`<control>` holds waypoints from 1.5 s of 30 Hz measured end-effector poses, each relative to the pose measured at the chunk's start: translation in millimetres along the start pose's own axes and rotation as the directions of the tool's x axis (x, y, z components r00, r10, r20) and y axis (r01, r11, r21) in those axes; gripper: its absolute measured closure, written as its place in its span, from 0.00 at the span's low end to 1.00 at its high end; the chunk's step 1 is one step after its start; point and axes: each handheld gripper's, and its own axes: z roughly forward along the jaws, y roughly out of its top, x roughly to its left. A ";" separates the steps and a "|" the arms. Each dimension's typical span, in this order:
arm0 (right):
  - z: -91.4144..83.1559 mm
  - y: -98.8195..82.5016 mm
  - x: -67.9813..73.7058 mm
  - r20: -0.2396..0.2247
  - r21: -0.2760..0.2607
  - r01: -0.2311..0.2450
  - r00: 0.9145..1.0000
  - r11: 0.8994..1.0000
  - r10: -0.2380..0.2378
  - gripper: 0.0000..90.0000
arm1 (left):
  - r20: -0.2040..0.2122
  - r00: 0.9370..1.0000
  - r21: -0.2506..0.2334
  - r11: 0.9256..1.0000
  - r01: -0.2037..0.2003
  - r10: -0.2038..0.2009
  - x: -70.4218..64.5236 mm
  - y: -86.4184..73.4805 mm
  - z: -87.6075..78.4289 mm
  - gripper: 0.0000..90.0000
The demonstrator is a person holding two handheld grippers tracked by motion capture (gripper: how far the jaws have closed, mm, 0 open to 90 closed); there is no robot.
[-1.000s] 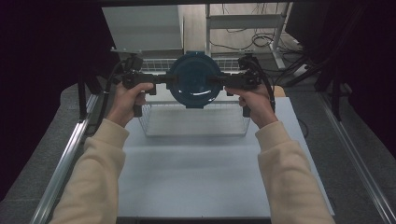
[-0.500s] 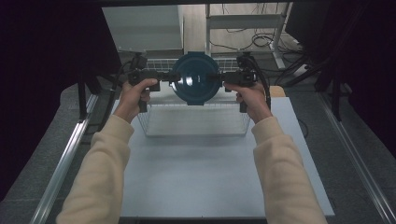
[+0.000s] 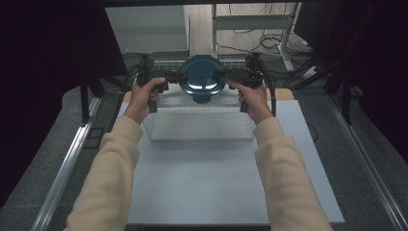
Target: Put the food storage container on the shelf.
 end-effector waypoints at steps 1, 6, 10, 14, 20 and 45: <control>1.0 -0.1 -1.2 0.003 -0.003 -0.016 1.000 1.000 0.016 0.39 | 0.004 1.000 0.001 1.000 0.012 -0.012 2.6 0.3 1.3 0.45; 6.1 0.0 -6.8 0.025 -0.013 -0.093 0.995 0.996 0.093 0.39 | 0.030 0.996 -0.013 0.997 0.081 -0.080 14.3 -0.4 8.3 0.43; 7.7 -0.8 -9.7 0.031 -0.028 -0.100 0.994 0.995 0.101 0.39 | 0.045 0.996 -0.022 0.996 0.081 -0.080 17.5 -1.1 9.9 0.42; 6.4 -1.7 -7.0 0.047 -0.035 -0.078 0.996 0.996 0.080 0.36 | -0.011 0.999 -0.052 0.998 0.037 -0.038 13.3 -2.0 8.7 0.38; -8.3 -7.8 12.6 0.112 -0.067 0.033 0.993 0.997 -0.026 0.14 | -0.107 0.993 -0.120 0.991 -0.065 0.052 -6.4 -4.7 -11.3 0.25; -141.3 -180.4 5.4 0.175 -0.007 0.481 0.864 0.877 -0.472 0.17 | -0.196 0.915 0.084 0.936 -0.341 0.351 -37.3 -212.7 -89.1 0.23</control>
